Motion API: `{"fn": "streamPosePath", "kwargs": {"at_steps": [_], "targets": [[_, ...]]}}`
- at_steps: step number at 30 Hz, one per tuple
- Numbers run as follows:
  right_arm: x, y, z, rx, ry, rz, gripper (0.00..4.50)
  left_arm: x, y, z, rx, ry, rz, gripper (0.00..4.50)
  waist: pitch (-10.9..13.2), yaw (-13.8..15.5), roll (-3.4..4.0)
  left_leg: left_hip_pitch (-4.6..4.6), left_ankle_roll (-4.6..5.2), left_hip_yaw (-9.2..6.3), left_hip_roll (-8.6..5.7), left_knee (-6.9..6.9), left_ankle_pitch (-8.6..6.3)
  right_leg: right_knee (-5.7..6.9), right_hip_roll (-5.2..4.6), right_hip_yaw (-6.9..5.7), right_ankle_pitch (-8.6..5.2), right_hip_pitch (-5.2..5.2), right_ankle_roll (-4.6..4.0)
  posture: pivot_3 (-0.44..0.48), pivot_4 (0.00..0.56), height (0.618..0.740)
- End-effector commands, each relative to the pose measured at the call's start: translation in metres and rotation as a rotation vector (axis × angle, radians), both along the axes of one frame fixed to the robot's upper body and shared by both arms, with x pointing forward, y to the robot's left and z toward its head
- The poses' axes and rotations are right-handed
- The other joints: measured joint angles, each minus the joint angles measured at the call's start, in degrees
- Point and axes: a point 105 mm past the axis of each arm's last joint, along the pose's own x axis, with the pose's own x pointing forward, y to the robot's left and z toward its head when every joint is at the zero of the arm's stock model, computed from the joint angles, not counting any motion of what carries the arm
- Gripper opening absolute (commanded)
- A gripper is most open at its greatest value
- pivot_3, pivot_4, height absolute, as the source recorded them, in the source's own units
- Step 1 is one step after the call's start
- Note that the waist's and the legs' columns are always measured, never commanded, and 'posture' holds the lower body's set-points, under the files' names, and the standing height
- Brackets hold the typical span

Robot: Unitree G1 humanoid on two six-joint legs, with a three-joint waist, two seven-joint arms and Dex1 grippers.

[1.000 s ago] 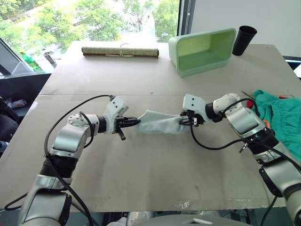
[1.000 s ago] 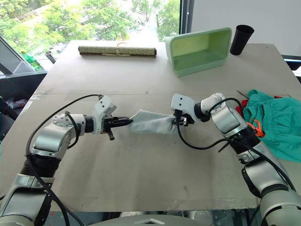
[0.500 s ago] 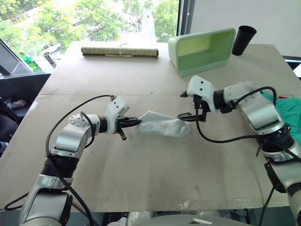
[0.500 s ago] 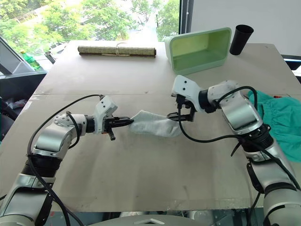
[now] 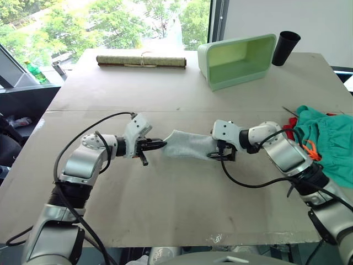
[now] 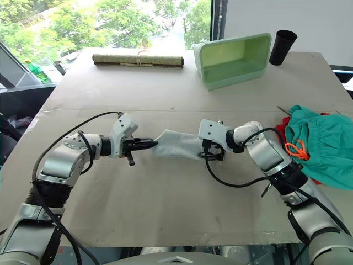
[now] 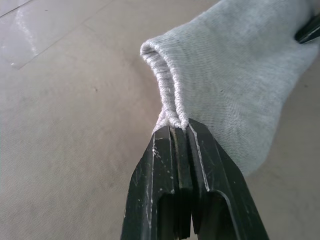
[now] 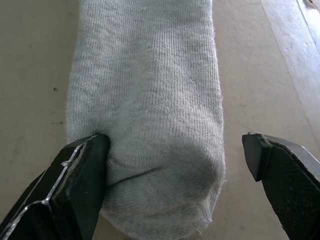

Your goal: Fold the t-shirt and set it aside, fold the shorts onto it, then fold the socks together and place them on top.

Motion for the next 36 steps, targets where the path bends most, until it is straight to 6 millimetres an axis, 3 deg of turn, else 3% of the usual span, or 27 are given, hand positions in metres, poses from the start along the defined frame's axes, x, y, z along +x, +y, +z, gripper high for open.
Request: {"fn": "streamPosePath", "kwargs": {"at_steps": [1, 6, 10, 18, 24, 34, 36], "targets": [[0.001, -0.006, 0.007, 0.068, 0.031, -0.048, 4.46, -0.005, 0.021, 0.033, -0.028, -0.071, -0.040, 0.00, 0.01, -0.02, 0.01, 0.00, 0.00, 0.00, 0.00, 0.00, 0.00, 0.00, 0.00, 0.00, 0.00, -0.01, 0.00, 0.000, 0.150, 0.740], [-0.004, -0.005, 0.022, 0.150, 0.066, -0.033, 4.46, -0.003, 0.042, 0.060, -0.057, -0.111, -0.053, 0.00, 0.05, 0.12, 0.05, -0.06, -0.01, -0.03, 0.01, -0.04, -0.01, -0.04, 0.00, -0.01, -0.01, -0.06, -0.01, 0.000, 0.150, 0.740], [-0.004, -0.005, 0.028, 0.179, 0.076, -0.036, 4.46, 0.000, 0.040, 0.073, -0.087, -0.138, -0.083, 0.00, 0.06, 0.16, 0.05, -0.08, 0.00, -0.04, 0.00, -0.04, -0.01, -0.07, -0.01, -0.03, 0.00, -0.06, -0.01, 0.000, 0.150, 0.740], [-0.005, -0.003, 0.034, 0.208, 0.072, -0.054, 4.46, 0.003, 0.009, 0.044, -0.050, -0.077, -0.121, 0.00, 0.07, 0.02, 0.07, -0.10, 0.01, -0.02, -0.01, -0.05, 0.00, -0.05, 0.01, -0.02, 0.00, -0.06, 0.00, 0.000, 0.150, 0.740], [-0.004, 0.013, 0.055, 0.411, 0.153, -0.094, 4.46, 0.003, 0.009, 0.041, -0.038, -0.070, -0.109, 0.00, 0.08, -0.05, 0.06, -0.10, 0.02, -0.02, 0.01, -0.07, 0.01, -0.01, 0.03, -0.02, 0.00, -0.06, -0.01, 0.000, 0.150, 0.740], [0.027, 0.036, 0.025, 0.446, 0.212, -0.237, 4.46, 0.003, 0.012, 0.044, -0.029, -0.078, -0.090, 0.00, 0.08, -0.01, 0.07, -0.09, 0.02, -0.01, -0.03, -0.07, 0.01, -0.02, 0.04, -0.02, 0.00, -0.07, -0.01, 0.000, 0.150, 0.740], [0.032, 0.034, 0.020, 0.418, 0.197, -0.264, 3.96, 0.002, 0.014, 0.045, -0.027, -0.079, -0.085, 0.00, 0.09, -0.09, 0.07, -0.09, 0.02, -0.01, -0.03, -0.07, 0.01, -0.02, 0.04, -0.02, 0.00, -0.07, 0.00, 0.000, 0.150, 0.740]]}}
